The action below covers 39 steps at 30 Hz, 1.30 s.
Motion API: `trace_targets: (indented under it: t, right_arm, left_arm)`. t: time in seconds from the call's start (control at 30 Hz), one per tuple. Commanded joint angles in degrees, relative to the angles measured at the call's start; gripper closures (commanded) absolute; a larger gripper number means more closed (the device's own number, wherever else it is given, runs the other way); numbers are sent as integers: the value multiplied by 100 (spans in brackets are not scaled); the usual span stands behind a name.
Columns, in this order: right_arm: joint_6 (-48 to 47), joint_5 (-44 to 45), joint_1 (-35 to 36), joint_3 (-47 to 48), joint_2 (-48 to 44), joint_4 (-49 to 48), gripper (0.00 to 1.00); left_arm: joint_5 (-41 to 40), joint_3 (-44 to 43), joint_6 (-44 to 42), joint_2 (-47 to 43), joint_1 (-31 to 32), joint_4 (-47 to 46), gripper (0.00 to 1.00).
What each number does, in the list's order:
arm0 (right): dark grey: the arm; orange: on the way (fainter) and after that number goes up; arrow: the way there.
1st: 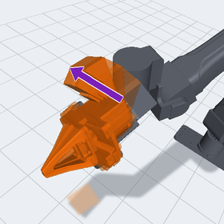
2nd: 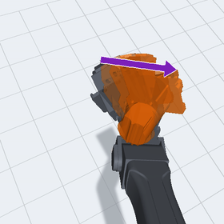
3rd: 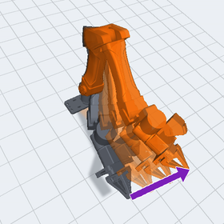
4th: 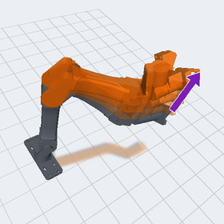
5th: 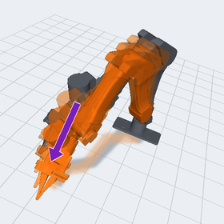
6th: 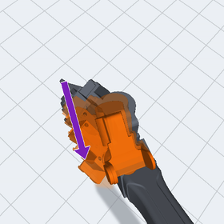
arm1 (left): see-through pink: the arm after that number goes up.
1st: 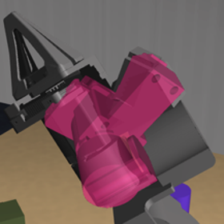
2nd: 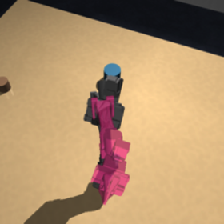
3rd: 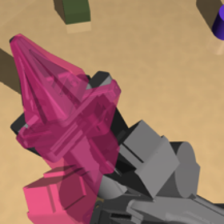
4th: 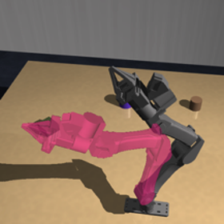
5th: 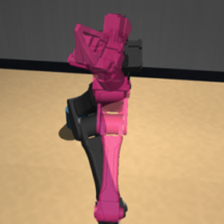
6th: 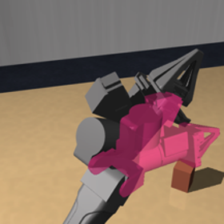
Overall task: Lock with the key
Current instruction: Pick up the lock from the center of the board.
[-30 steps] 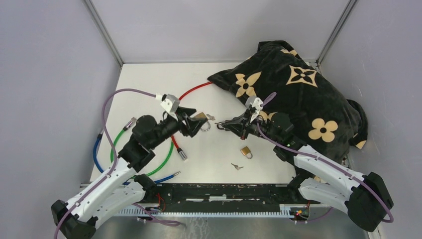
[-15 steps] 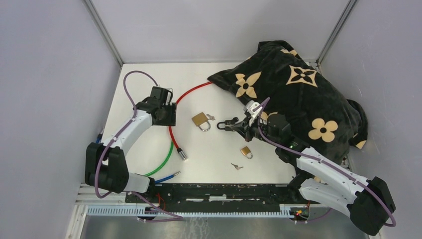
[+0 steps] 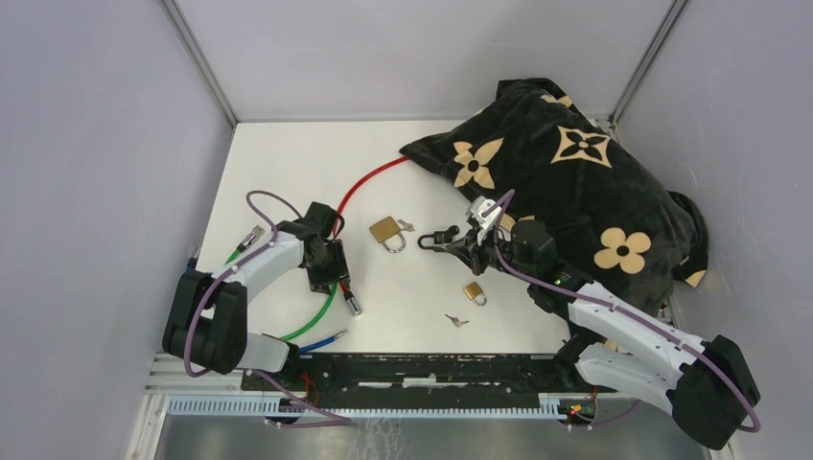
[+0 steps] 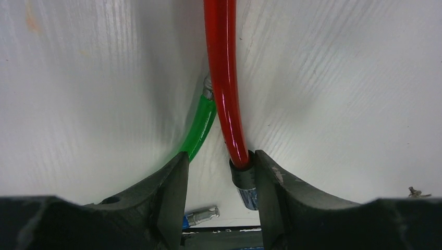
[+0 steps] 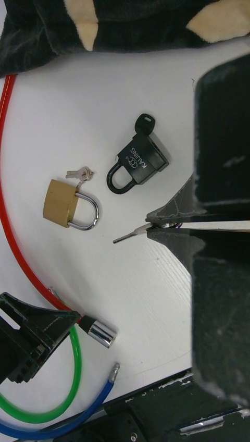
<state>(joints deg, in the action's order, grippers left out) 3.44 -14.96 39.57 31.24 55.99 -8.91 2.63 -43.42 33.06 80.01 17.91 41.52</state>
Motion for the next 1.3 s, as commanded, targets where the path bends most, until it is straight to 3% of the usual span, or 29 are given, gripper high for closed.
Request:
trace_targets:
  t: [0.0,0.33,0.5,0.67,1.03,1.27]
  right_arm:
    - [-77,-51,-20,56,-22,-173,100]
    - [-191,-63,-22,144,54,-146,100]
    - [-282,-98,-15,208,151,-58,100]
    - [-300,-104,-20,176,137,-88,100]
    - [-299,-25,-22,105,11,44,100]
    - [-281,-133,-20,58,35,-23,100]
  left_arm:
    - [353,158,645,144,51,-650,45]
    - [436,355,1023,370,41,-1080,51]
    - [228,-496,1052,330,65,-555,57]
    - [156,-1211,1196,273,224,29,57]
    - [-56,-650,1560,461,300,106,55]
    - [-155,-145,1514,655,302,-420,55]
